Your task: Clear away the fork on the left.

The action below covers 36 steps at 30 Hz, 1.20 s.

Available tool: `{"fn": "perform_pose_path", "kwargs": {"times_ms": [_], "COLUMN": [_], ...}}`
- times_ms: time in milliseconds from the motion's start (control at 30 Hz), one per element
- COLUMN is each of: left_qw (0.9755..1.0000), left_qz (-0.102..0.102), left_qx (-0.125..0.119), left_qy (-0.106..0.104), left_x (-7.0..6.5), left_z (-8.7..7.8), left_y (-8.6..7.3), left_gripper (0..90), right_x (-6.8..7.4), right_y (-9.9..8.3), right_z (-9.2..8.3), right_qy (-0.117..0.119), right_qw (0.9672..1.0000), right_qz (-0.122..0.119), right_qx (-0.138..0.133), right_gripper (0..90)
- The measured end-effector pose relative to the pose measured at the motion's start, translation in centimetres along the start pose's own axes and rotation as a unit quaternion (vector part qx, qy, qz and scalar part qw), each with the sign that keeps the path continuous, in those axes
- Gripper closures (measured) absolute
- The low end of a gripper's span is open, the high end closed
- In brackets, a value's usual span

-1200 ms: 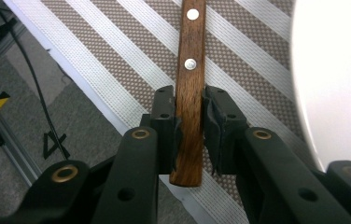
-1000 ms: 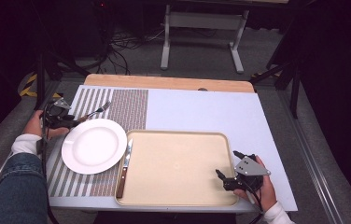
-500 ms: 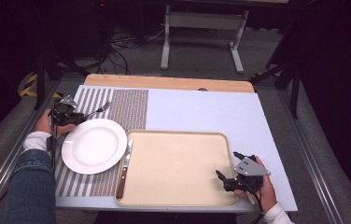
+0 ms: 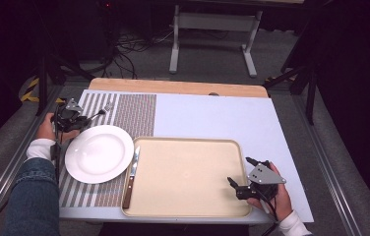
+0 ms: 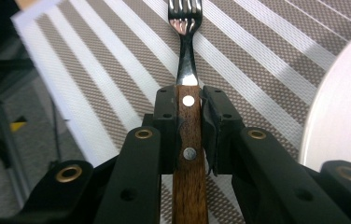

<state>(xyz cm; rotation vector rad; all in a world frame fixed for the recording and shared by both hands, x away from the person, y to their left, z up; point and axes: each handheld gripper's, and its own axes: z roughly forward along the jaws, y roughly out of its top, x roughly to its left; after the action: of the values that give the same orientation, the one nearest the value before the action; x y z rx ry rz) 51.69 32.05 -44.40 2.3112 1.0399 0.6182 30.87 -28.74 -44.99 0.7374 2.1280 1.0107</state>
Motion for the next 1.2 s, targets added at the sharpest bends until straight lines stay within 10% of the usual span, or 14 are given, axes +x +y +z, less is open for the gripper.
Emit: {"fn": "perform_pose_path", "kwargs": {"times_ms": [800, 1200], "left_qw": [0.9951, 0.9904], "left_qz": [-0.003, 0.015], "left_qx": [-0.084, -0.120], "left_qy": [0.053, 0.065], "left_x": [-1.7, -4.8], "left_z": [-4.7, -6.8], "left_y": [1.6, 2.7], "left_gripper": [76.7, 76.7], "right_x": [-0.8, -1.2], "right_y": [0.9, 1.3], "right_z": [0.0, 0.1], "right_qy": [-0.002, 0.004], "right_qw": [0.9994, 0.9984], "right_qz": [-0.009, -0.004], "right_qx": [-0.034, -0.056], "right_gripper": [10.9, 10.7]}}
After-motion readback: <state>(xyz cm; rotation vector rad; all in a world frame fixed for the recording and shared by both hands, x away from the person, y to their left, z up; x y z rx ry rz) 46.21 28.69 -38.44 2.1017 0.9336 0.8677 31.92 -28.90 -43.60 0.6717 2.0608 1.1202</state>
